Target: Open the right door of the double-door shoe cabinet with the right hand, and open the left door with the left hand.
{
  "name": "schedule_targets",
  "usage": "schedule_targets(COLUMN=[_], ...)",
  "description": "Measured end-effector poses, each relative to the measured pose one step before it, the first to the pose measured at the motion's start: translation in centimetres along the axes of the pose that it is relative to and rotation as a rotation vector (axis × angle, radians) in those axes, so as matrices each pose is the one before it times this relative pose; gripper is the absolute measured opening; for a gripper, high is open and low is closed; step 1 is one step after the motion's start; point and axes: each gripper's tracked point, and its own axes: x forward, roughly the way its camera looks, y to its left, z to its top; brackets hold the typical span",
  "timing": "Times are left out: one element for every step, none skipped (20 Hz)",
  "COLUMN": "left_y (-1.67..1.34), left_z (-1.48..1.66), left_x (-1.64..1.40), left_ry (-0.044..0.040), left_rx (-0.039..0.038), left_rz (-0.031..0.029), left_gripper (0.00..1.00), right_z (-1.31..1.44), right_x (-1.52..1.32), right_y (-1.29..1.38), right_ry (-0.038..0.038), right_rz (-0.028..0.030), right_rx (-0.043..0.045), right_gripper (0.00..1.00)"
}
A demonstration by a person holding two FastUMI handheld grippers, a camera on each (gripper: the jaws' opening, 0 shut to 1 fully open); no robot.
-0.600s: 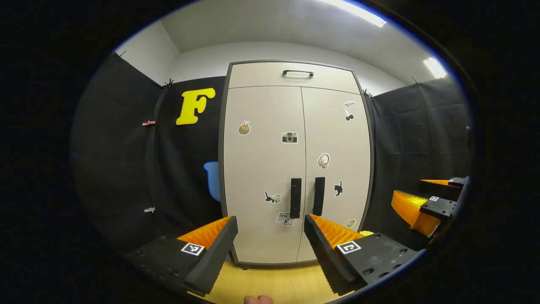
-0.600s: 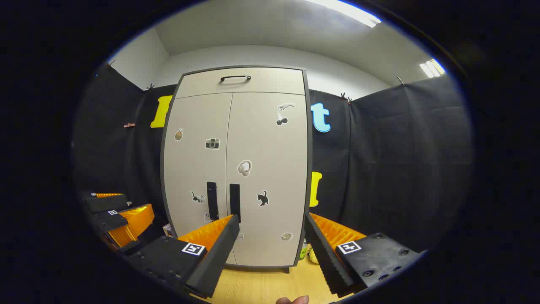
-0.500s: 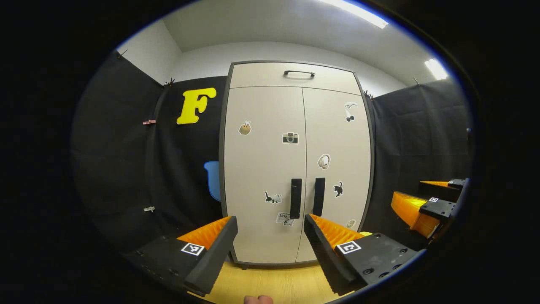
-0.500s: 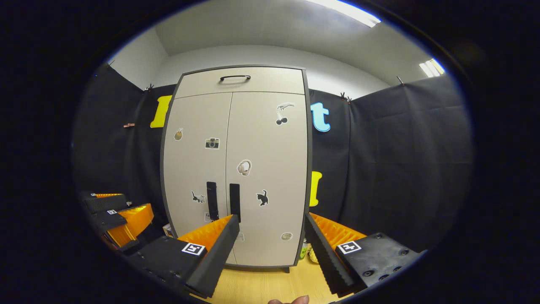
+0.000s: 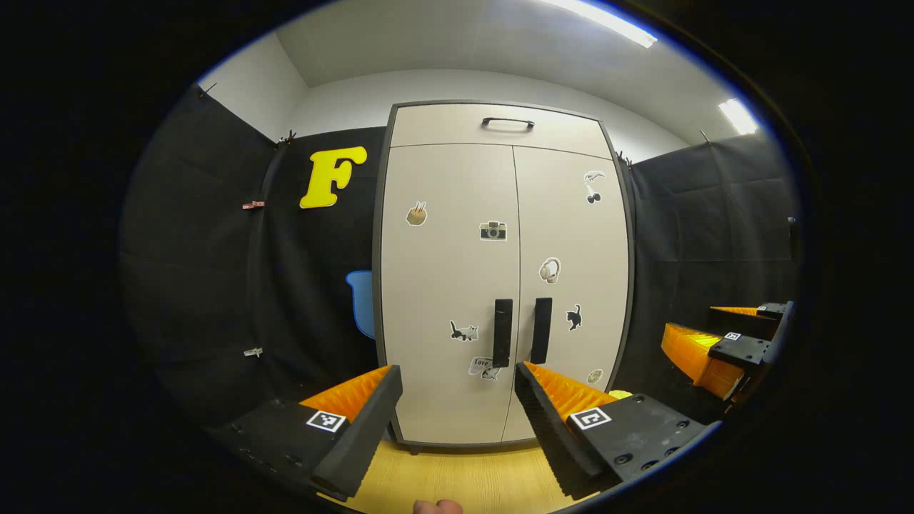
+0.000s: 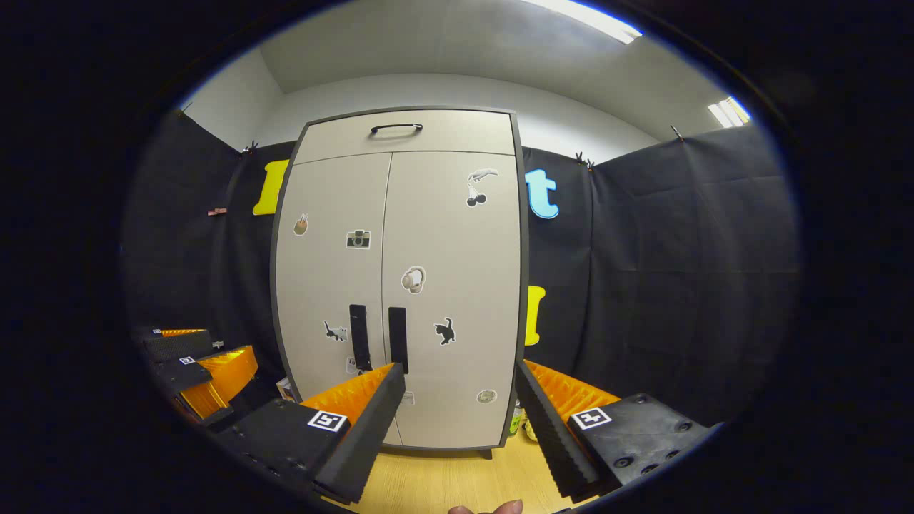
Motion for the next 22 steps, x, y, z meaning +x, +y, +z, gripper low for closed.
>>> schedule_targets(left_y=[-0.002, -0.032, -0.029, 0.048, 0.045, 0.043, 0.032, 0.050, 0.058, 0.069, 0.127, 0.015, 0.029, 0.084, 0.117, 0.059, 0.115, 0.241, 0.360, 0.340, 0.328, 0.204], left_z=[0.026, 0.005, -0.118, -0.060, 0.001, -0.081, -0.067, -0.052, 0.045, -0.007, 0.081, 0.026, 0.048, -0.098, -0.061, -0.194, -0.084, -0.162, -0.082, -0.162, -0.153, -0.197], left_x=[0.034, 0.020, 0.101, 0.067, 0.016, 0.091, 0.051, 0.104, 0.032, -0.025, -0.029, -0.061, -0.115, -0.010, -0.062, -0.049, -0.002, 0.013, 0.033, -0.013, -0.029, 0.035], left_ry=[0.00007, 0.00140, 0.00026, 0.00054, 0.00056, 0.00108, 0.00140, 0.00047, 0.00070, -0.00031, -0.00193, -0.00230, -0.00091, 0.00064, 0.00124, 0.00230, 0.00208, 0.00176, 0.00089, 0.00105, 0.00258, 0.00273], left_rx=[0.00074, 0.00010, 0.00056, 0.00079, 0.00030, -0.00159, -0.00268, -0.00373, -0.00091, 0.00147, 0.00195, 0.00144, -0.00096, -0.00097, 0.00037, 0.00292, 0.00475, 0.00715, 0.00789, 0.00590, 0.00222, -0.00106], left_rz=[-0.00037, -0.00284, -0.00093, 0.00014, 0.00131, 0.00156, -0.00067, -0.00095, -0.00122, 0.00055, 0.00238, 0.00006, -0.00084, -0.00136, -0.00050, -0.00234, -0.00330, 0.00081, 0.00491, 0.00563, 0.00469, 0.00014], left_gripper=[0.98, 0.98, 0.98, 0.98, 0.98, 0.98, 0.98, 0.98, 0.98, 0.98, 0.98, 0.98, 0.98, 0.98, 0.98, 0.98, 0.98, 0.98, 0.98, 0.98, 0.98, 0.98], right_z=[-0.005, 0.013, -0.026, 0.023, -0.012, -0.017, 0.082, 0.103, 0.135, 0.241, 0.174, 0.069, -0.110, -0.200, -0.200, -0.288, -0.278, -0.332, -0.304, -0.317, -0.388, -0.401], right_x=[-0.021, -0.018, -0.010, -0.002, 0.027, 0.052, 0.044, 0.040, 0.106, 0.713, 0.943, 1.034, 0.897, 0.838, 0.840, 0.888, 0.956, 1.162, 1.095, 1.159, 1.087, 0.920], right_y=[0.028, 0.056, -0.027, 0.015, 0.079, 0.057, 0.112, 0.064, 0.235, 0.698, 0.710, 0.461, 0.365, 0.342, 0.422, 0.453, 0.502, 0.382, 0.433, 0.375, 0.322, 0.363], right_ry=[0.00123, 0.00016, 0.00158, -0.00060, -0.00085, -0.00058, -0.00164, -0.00263, -0.00488, -0.01228, -0.01090, -0.00817, -0.00134, -0.00061, -0.00095, -0.00044, -0.00194, -0.00144, -0.00343, 0.00103, 0.00232, 0.00744], right_rz=[0.00010, 0.00193, 0.00206, 0.00156, 0.00312, 0.00465, 0.00698, 0.00588, 0.00631, 0.00758, 0.00635, 0.00663, 0.00470, 0.00803, 0.00560, 0.00670, 0.00449, 0.00363, 0.00333, 0.00104, 0.00315, 0.00548], right_rx=[-0.00233, -0.00034, 0.00117, 0.00071, 0.00003, 0.00086, 0.00138, 0.00366, 0.00662, 0.00526, 0.00095, -0.00398, -0.00616, -0.00393, 0.00057, 0.00168, 0.00056, -0.00187, -0.00407, -0.00528, -0.00436, -0.00118], right_gripper=[0.99, 0.97, 0.98, 0.98, 0.98, 0.97, 0.98, 0.98, 0.98, 0.98, 0.98, 0.97, 0.97, 0.97, 0.98, 0.98, 0.98, 0.98, 0.98, 0.98, 0.98, 0.98])
